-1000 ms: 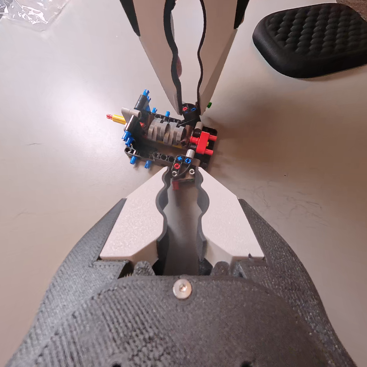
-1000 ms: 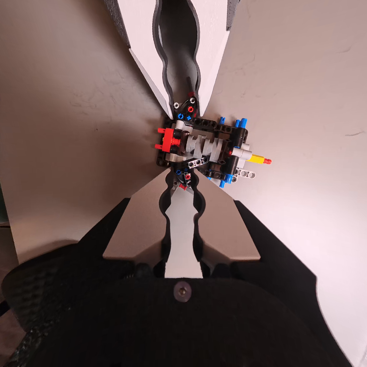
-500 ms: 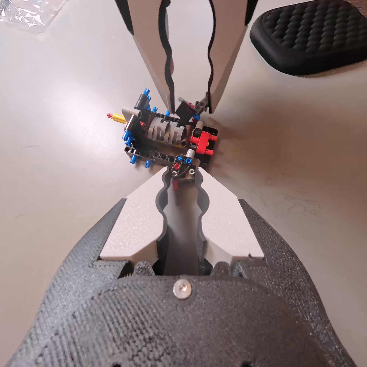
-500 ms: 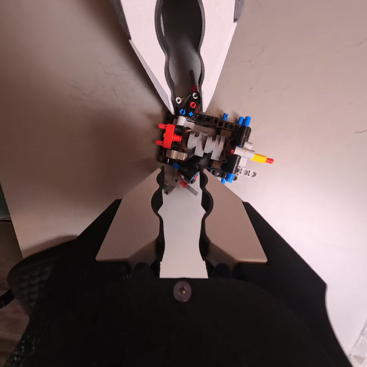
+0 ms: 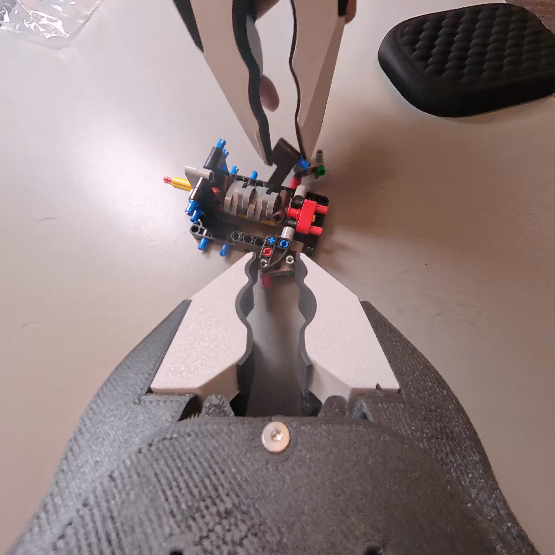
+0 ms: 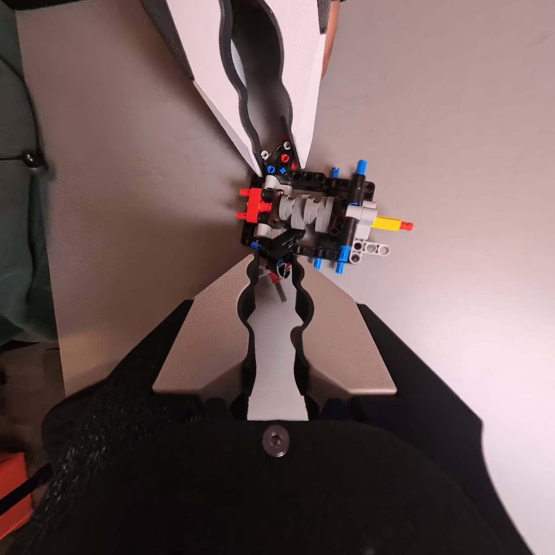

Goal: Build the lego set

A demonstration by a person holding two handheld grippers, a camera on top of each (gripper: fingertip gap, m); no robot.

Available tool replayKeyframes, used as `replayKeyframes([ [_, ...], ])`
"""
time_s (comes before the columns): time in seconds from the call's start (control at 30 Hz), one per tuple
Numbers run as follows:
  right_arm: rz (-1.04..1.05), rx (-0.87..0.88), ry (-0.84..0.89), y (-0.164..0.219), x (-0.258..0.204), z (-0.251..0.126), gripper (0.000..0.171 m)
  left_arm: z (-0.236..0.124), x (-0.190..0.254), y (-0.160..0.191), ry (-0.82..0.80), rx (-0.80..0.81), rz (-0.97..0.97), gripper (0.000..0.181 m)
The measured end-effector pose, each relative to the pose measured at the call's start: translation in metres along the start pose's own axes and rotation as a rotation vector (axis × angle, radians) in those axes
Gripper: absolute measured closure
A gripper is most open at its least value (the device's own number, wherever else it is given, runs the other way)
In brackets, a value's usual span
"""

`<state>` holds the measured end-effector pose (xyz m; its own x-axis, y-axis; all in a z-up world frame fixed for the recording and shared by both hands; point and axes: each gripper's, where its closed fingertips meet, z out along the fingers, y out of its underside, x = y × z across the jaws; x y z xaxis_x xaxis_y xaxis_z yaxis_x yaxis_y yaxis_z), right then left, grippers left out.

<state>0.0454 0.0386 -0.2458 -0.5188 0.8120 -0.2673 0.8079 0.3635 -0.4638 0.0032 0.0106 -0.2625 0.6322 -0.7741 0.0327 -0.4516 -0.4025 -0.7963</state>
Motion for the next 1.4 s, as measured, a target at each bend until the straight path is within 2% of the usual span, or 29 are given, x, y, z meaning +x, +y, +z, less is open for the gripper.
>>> replayKeyframes([
  [0.13, -0.037, 0.026, 0.2, -0.007, -0.001, -0.023, 0.153, -0.01, -0.005, -0.007, -0.023, 0.04, -0.01, 0.144],
  [0.23, -0.068, 0.064, 0.406, -0.015, -0.002, -0.037, 0.153, -0.028, -0.007, -0.029, -0.025, 0.158, -0.041, 0.148],
  [0.33, -0.15, 0.145, 0.614, -0.032, -0.009, -0.043, 0.153, -0.039, 0.013, -0.055, 0.106, 0.292, -0.167, 0.155],
  [0.5, -0.342, 0.246, 0.888, -0.06, -0.031, -0.044, 0.153, -0.045, 0.028, -0.083, 0.407, 0.495, -0.588, 0.153],
  [0.6, -0.441, 0.22, 1.042, -0.067, -0.036, -0.048, 0.153, -0.053, 0.03, -0.093, 0.507, 0.586, -0.686, 0.161],
  [0.67, -0.499, 0.219, 1.117, -0.073, -0.042, -0.054, 0.153, -0.057, 0.029, -0.096, 0.522, 0.62, -0.703, 0.174],
  [0.73, -0.54, 0.245, 1.165, -0.081, -0.05, -0.059, 0.152, -0.066, 0.032, -0.101, 0.584, 0.664, -0.708, 0.176],
  [0.83, -0.587, 0.283, 1.203, -0.088, -0.059, -0.067, 0.153, -0.076, 0.038, -0.108, 0.654, 0.718, -0.698, 0.176],
  [1.0, -0.658, 0.301, 1.28, -0.095, -0.068, -0.071, 0.153, -0.084, 0.044, -0.113, 0.685, 0.75, -0.662, 0.171],
  [1.17, -0.686, 0.323, 1.309, -0.099, -0.073, -0.071, 0.153, -0.09, 0.048, -0.116, 0.742, 0.782, -0.662, 0.173],
  [1.27, -0.666, 0.39, 1.187, -0.099, -0.081, -0.066, 0.151, -0.093, 0.052, -0.115, 0.752, 0.766, -0.61, 0.175],
  [1.33, -0.621, 0.426, 0.983, -0.096, -0.089, -0.057, 0.138, -0.094, 0.056, -0.114, 0.75, 0.74, -0.562, 0.175],
  [1.4, -0.564, 0.467, 0.803, -0.094, -0.097, -0.054, 0.134, -0.095, 0.062, -0.113, 0.774, 0.722, -0.535, 0.176],
])
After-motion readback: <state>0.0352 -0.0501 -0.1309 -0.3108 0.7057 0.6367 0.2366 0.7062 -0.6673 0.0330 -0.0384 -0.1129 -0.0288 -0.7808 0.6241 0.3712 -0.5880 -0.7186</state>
